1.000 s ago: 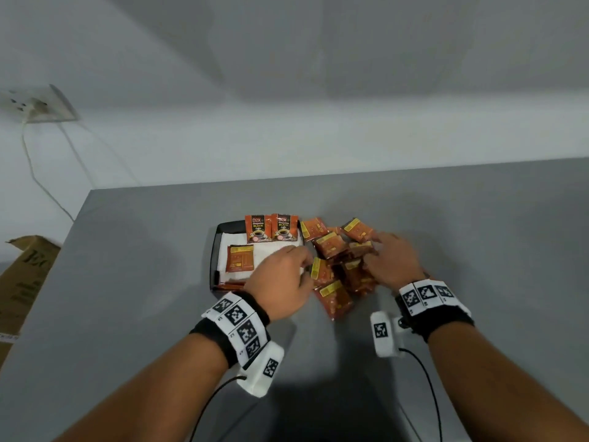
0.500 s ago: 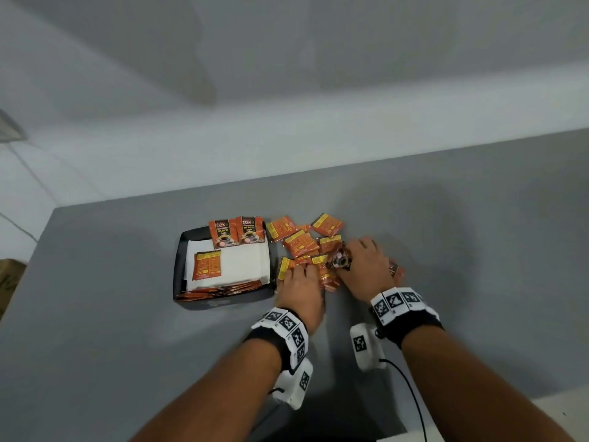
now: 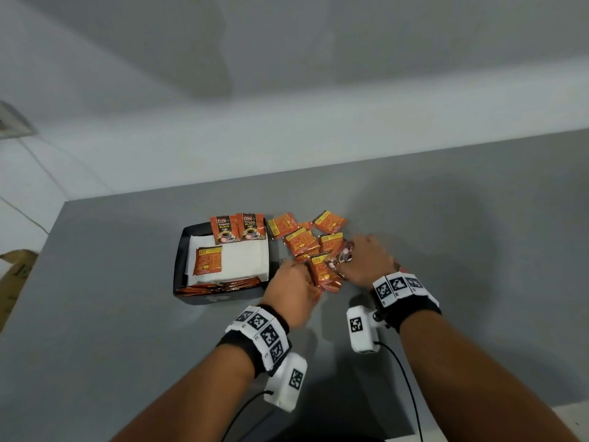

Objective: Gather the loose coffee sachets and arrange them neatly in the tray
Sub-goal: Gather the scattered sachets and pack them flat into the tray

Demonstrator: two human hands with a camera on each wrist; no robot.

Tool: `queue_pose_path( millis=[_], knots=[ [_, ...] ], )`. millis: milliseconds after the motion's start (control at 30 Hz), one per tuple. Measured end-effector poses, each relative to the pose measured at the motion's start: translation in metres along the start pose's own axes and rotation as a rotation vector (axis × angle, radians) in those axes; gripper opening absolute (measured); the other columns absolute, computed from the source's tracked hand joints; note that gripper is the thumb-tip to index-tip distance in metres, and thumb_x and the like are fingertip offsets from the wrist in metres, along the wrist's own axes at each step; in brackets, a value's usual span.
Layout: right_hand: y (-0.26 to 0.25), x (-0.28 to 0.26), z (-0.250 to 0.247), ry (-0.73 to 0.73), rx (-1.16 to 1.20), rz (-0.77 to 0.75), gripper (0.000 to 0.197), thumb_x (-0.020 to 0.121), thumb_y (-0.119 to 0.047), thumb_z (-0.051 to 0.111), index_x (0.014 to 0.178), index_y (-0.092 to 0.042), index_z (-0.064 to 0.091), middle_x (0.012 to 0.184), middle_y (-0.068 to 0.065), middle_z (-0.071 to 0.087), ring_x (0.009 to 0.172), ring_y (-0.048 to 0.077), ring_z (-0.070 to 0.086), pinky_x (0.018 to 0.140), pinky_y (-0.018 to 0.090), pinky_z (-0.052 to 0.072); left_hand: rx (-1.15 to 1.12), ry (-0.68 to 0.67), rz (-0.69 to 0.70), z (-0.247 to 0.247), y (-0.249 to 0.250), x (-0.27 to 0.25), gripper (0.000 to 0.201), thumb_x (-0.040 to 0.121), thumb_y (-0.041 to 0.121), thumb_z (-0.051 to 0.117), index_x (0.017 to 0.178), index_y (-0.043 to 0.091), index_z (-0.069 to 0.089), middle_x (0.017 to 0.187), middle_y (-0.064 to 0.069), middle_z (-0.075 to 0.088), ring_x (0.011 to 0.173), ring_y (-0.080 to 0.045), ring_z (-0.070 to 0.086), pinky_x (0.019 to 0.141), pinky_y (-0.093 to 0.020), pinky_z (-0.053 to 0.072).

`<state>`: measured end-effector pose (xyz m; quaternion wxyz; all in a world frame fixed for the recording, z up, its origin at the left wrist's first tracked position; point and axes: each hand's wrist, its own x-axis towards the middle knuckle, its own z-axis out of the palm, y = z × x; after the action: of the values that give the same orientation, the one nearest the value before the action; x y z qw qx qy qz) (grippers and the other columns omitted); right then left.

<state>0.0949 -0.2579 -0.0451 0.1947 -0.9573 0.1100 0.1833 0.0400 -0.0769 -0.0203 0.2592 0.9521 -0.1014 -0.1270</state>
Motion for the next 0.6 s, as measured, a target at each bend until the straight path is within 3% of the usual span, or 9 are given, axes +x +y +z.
queue_pose_path(
  millis=[33,100,167,200,267,333,400,467,600],
  knots=[
    [0.001,0.001,0.003,0.022,0.005,0.005,0.061,0.079,-0.050,0.072,0.127,-0.017,0.054,0.130,0.009,0.054,0.125,0.034,0.051,0.109,0.049,0.043,-0.020,0.021,0.006,-0.007,0.006,0.002,0.009,0.089,0.018,0.069,0.096,0.012,0.068,0.104,-0.002,0.060,0.098,-0.015,0.056,0.090,-0.027,0.047],
    [0.002,0.001,0.005,0.060,0.055,-0.020,0.056,0.083,-0.037,0.076,0.127,-0.014,0.050,0.131,0.010,0.053,0.126,0.033,0.049,0.109,0.049,0.041,-0.092,0.048,-0.021,-0.017,0.015,0.010,0.003,0.095,0.017,0.062,0.096,0.015,0.061,0.092,0.003,0.061,0.078,-0.009,0.058,0.073,-0.025,0.052],
    [0.006,0.001,0.006,0.083,0.206,-0.051,0.043,0.083,-0.024,0.076,0.117,-0.015,0.051,0.119,0.008,0.060,0.113,0.029,0.057,0.100,0.048,0.049,-0.169,0.034,-0.051,-0.020,0.023,0.023,0.005,0.098,0.014,0.057,0.103,0.017,0.056,0.084,0.007,0.060,0.061,-0.003,0.055,0.054,-0.014,0.043],
    [0.007,0.000,0.004,0.065,0.279,-0.058,0.038,0.084,-0.021,0.075,0.114,-0.016,0.052,0.111,0.005,0.064,0.106,0.026,0.061,0.094,0.045,0.052,-0.195,0.021,-0.077,-0.018,0.025,0.030,0.011,0.099,0.013,0.055,0.108,0.018,0.054,0.085,0.005,0.061,0.060,-0.003,0.054,0.052,-0.013,0.039],
    [0.017,0.002,-0.002,0.050,0.419,-0.074,0.034,0.083,-0.030,0.073,0.111,-0.021,0.057,0.100,-0.005,0.069,0.095,0.017,0.068,0.084,0.038,0.055,-0.234,-0.021,-0.129,-0.011,0.028,0.045,0.026,0.096,0.007,0.055,0.119,0.019,0.053,0.104,-0.002,0.064,0.073,-0.010,0.060,0.061,-0.019,0.048],
    [0.032,0.003,-0.011,0.081,0.557,-0.065,0.038,0.078,-0.044,0.074,0.109,-0.025,0.066,0.096,-0.012,0.074,0.091,0.008,0.070,0.084,0.035,0.057,-0.175,-0.101,-0.174,0.003,0.030,0.058,0.046,0.090,0.003,0.062,0.132,0.016,0.049,0.130,-0.008,0.054,0.103,-0.023,0.062,0.086,-0.033,0.056],
    [0.045,-0.001,-0.025,0.152,0.638,-0.040,0.023,0.078,-0.036,0.075,0.098,-0.025,0.076,0.089,-0.012,0.077,0.087,0.006,0.072,0.081,0.030,0.057,-0.005,-0.162,-0.195,0.018,0.029,0.066,0.066,0.083,0.008,0.072,0.142,0.013,0.042,0.143,-0.010,0.038,0.124,-0.031,0.054,0.104,-0.040,0.050],
    [0.059,-0.012,-0.036,0.205,0.646,0.003,0.007,0.083,-0.017,0.072,0.085,-0.019,0.079,0.081,-0.007,0.077,0.080,0.009,0.071,0.071,0.025,0.054,0.119,-0.145,-0.196,0.029,0.029,0.068,0.074,0.078,0.019,0.078,0.142,0.015,0.042,0.144,-0.011,0.033,0.128,-0.034,0.049,0.107,-0.045,0.046],
    [0.079,-0.029,-0.038,0.168,0.662,0.080,0.009,0.083,-0.012,0.072,0.080,-0.019,0.078,0.078,-0.001,0.076,0.080,0.015,0.071,0.076,0.030,0.056,0.249,-0.044,-0.138,0.033,0.030,0.062,0.078,0.076,0.042,0.079,0.139,0.016,0.041,0.144,-0.014,0.035,0.133,-0.036,0.034,0.110,-0.047,0.036]
  ],
)
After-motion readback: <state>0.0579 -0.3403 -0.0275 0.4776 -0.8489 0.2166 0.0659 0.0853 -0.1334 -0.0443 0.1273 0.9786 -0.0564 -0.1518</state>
